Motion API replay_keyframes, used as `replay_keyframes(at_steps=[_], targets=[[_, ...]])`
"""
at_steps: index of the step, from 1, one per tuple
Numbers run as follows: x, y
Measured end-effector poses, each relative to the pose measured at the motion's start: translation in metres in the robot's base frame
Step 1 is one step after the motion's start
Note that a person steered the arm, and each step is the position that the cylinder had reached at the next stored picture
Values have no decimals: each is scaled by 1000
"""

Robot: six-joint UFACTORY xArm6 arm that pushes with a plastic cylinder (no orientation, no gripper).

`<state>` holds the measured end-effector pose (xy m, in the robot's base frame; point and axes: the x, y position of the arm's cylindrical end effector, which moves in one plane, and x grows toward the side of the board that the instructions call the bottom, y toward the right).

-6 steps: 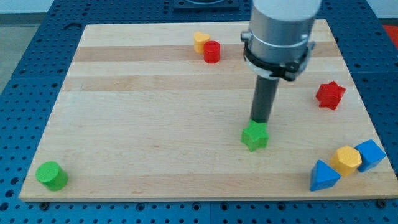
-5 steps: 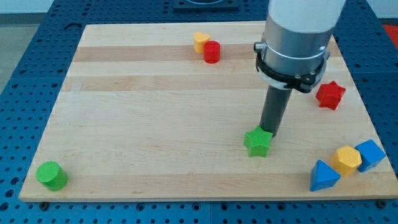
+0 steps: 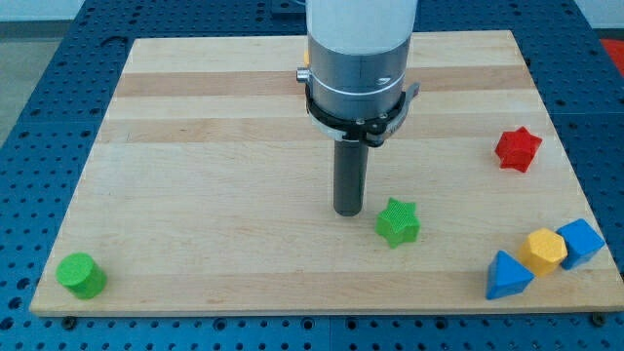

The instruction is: Slide the green star closer to the blue triangle

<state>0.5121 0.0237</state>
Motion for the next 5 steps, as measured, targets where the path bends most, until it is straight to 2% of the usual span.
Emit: replay_keyframes(at_steps=[1, 4, 5], targets=[[9, 19], [10, 154], [10, 172]])
